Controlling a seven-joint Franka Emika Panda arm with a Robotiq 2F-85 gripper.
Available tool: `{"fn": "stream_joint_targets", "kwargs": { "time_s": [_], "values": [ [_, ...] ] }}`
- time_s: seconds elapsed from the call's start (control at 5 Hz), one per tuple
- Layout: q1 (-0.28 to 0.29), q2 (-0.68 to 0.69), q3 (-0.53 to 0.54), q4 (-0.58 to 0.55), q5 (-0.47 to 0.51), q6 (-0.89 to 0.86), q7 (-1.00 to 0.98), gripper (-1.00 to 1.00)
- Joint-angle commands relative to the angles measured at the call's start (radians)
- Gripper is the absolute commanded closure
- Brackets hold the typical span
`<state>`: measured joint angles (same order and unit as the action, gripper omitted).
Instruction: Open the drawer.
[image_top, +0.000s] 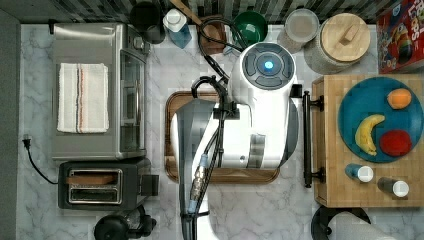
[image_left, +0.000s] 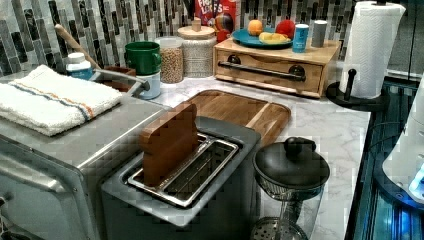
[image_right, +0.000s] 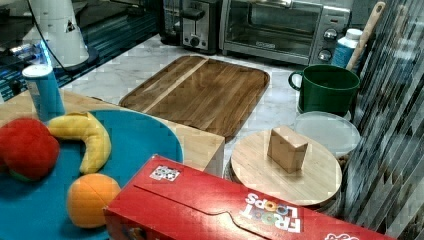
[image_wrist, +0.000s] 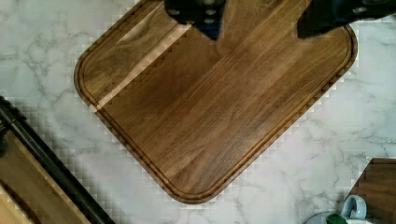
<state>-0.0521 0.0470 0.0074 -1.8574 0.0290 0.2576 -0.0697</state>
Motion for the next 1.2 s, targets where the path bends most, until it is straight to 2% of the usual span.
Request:
{"fn": "stream_joint_targets", "kwargs": {
  "time_s": [0.2, 0.4, 0.6, 0.8, 1.0, 1.2],
  "values": [
    [0.002, 0.000, 0.002, 0.000, 0.001, 0.001, -0.002, -1.00],
    [-0.004, -0.021, -0.001, -0.070, 0.009, 0.067, -0.070, -1.00],
    [-0.018, -0.040, -0.006, -0.135, -0.037, 0.113, -0.202, -1.00],
    [-0.033, -0.026, -0.013, -0.136, -0.075, 0.095, -0.316, -1.00],
    [-0.037, -0.043, -0.039, -0.192, -0.101, 0.167, -0.438, -1.00],
    [-0.068, -0.041, -0.056, -0.199, -0.138, 0.199, -0.591, -1.00]
  ]
}}
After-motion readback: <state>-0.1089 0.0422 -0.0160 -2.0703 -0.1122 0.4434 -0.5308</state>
